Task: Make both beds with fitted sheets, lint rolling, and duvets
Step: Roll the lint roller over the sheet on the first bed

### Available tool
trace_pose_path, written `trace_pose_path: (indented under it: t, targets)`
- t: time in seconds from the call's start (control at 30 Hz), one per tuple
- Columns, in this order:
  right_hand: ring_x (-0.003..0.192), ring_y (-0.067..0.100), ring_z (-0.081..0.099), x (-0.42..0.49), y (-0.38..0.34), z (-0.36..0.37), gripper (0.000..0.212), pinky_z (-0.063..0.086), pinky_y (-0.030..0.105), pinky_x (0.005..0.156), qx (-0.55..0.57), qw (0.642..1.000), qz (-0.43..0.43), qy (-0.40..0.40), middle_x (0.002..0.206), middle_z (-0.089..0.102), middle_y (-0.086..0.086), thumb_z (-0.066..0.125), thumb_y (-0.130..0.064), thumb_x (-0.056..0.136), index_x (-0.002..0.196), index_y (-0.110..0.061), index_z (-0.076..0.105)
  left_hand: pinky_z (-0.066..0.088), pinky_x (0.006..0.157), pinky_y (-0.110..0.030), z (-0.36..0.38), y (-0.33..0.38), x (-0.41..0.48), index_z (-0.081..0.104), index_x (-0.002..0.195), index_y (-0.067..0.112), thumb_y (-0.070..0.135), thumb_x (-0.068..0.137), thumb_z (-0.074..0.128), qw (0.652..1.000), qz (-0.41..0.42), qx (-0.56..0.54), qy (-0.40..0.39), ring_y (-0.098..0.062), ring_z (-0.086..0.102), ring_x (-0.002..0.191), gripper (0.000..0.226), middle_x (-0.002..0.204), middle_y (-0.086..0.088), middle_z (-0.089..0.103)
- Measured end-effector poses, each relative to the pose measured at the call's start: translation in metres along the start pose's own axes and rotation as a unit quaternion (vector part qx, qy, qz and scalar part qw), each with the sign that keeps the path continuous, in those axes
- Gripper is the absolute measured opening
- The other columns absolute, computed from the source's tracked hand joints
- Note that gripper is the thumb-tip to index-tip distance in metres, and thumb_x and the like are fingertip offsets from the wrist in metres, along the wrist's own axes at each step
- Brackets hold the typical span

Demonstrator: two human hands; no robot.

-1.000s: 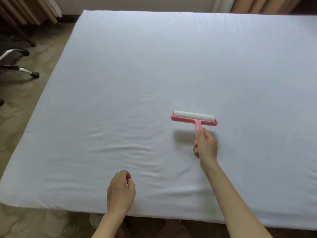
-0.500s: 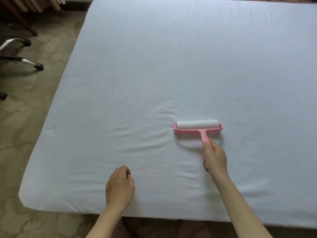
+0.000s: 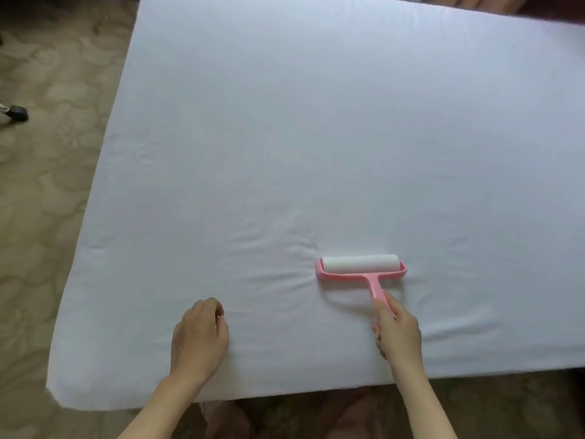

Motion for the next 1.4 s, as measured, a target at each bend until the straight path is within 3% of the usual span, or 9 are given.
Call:
trace_pose_path:
  t: [0.23, 0.33, 0.47, 0.6, 0.7, 0.87, 1.0, 1.2, 1.4]
  targets:
    - [0.044, 0.014, 0.037, -0.061, -0.022, 0.002, 0.018, 0.031, 0.024, 0.044, 0.032, 0.999, -0.008, 0.028, 0.047, 0.044, -0.001, 0.053, -0.032, 0.093, 0.104, -0.041, 0.065, 0.04, 0.062, -0.028, -0.031, -0.038, -0.017, 0.051, 0.079, 0.016, 0.009, 0.088, 0.049, 1.0, -0.008, 0.005, -0.011, -0.015, 0.049, 0.071, 0.012, 0.076, 0.005, 0.051]
    - [0.043, 0.009, 0.035, -0.063, -0.073, 0.057, 0.017, 0.028, 0.019, 0.037, 0.078, 0.996, -0.04, -0.033, 0.054, 0.042, -0.001, 0.052, -0.028, 0.095, 0.093, -0.038, 0.066, 0.04, 0.062, -0.027, -0.046, -0.064, -0.026, 0.05, 0.08, 0.016, 0.01, 0.089, 0.049, 0.999, -0.045, 0.003, -0.003, -0.013, 0.049, 0.072, 0.012, 0.077, 0.005, 0.051]
    - [0.045, 0.01, 0.041, -0.062, -0.098, 0.142, 0.019, 0.034, 0.023, 0.046, 0.029, 0.989, -0.087, -0.115, 0.052, 0.045, -0.005, 0.051, -0.026, 0.092, 0.094, -0.033, 0.068, 0.043, 0.065, -0.033, -0.062, -0.108, -0.036, 0.05, 0.079, 0.017, 0.009, 0.087, 0.052, 0.996, -0.091, -0.003, 0.022, -0.017, 0.05, 0.073, 0.011, 0.078, 0.004, 0.052]
    - [0.064, 0.006, 0.047, -0.092, -0.055, 0.171, 0.033, 0.041, 0.026, 0.065, -0.033, 0.981, -0.111, -0.155, 0.06, 0.046, -0.019, 0.045, -0.057, 0.091, 0.116, -0.043, 0.063, 0.042, 0.064, -0.035, -0.068, -0.144, -0.045, 0.049, 0.077, 0.017, 0.007, 0.086, 0.053, 0.993, -0.117, -0.001, 0.025, -0.019, 0.05, 0.073, 0.014, 0.075, 0.004, 0.051]
    - [0.07, 0.009, 0.046, -0.128, -0.007, 0.143, 0.044, 0.042, 0.025, 0.069, -0.065, 0.985, -0.083, -0.136, 0.063, 0.047, -0.016, 0.04, -0.072, 0.08, 0.111, -0.05, 0.062, 0.039, 0.063, -0.033, -0.065, -0.154, -0.048, 0.048, 0.077, 0.016, 0.006, 0.087, 0.051, 0.992, -0.125, 0.004, 0.012, -0.018, 0.049, 0.073, 0.015, 0.075, 0.004, 0.049]
    - [0.067, 0.021, 0.061, -0.155, 0.0, 0.104, 0.019, 0.047, 0.032, 0.073, -0.089, 0.992, -0.023, -0.091, 0.057, 0.063, -0.004, 0.062, -0.034, 0.088, 0.104, -0.036, 0.072, 0.038, 0.063, -0.031, -0.059, -0.147, -0.054, 0.049, 0.077, 0.017, 0.007, 0.088, 0.05, 0.991, -0.131, -0.013, 0.014, -0.016, 0.049, 0.072, 0.014, 0.075, 0.006, 0.048]
    - [0.049, 0.01, 0.041, -0.153, -0.054, 0.154, 0.019, 0.035, 0.028, 0.054, 0.012, 0.984, -0.084, -0.155, 0.048, 0.046, -0.009, 0.055, -0.035, 0.093, 0.098, -0.049, 0.068, 0.044, 0.064, -0.037, -0.055, -0.155, -0.05, 0.049, 0.077, 0.016, 0.007, 0.088, 0.05, 0.989, -0.14, -0.026, 0.024, -0.019, 0.05, 0.073, 0.015, 0.076, 0.003, 0.05]
    - [0.072, 0.003, 0.048, -0.123, -0.089, 0.246, 0.031, 0.042, 0.023, 0.071, -0.087, 0.926, -0.193, -0.313, 0.069, 0.051, -0.024, 0.048, -0.04, 0.096, 0.123, -0.036, 0.061, 0.04, 0.074, -0.038, -0.06, -0.17, -0.061, 0.045, 0.076, 0.017, 0.008, 0.086, 0.05, 0.973, -0.225, -0.002, 0.061, -0.022, 0.047, 0.077, 0.015, 0.079, 0.004, 0.048]
    - [0.084, 0.006, 0.059, -0.14, -0.038, 0.192, 0.019, 0.047, 0.027, 0.078, -0.185, 0.902, -0.201, -0.334, 0.085, 0.066, -0.015, 0.044, -0.043, 0.097, 0.107, -0.052, 0.058, 0.042, 0.079, -0.042, -0.059, -0.179, -0.084, 0.044, 0.075, 0.016, 0.008, 0.086, 0.052, 0.956, -0.288, 0.008, 0.054, -0.03, 0.052, 0.084, 0.015, 0.085, -0.005, 0.054]
Point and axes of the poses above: each hand's wrist, its own x-axis towards the middle knuckle, its own z-axis out of the palm, y = z × x, the point moved 1 cm from there along x, towards the middle knuckle
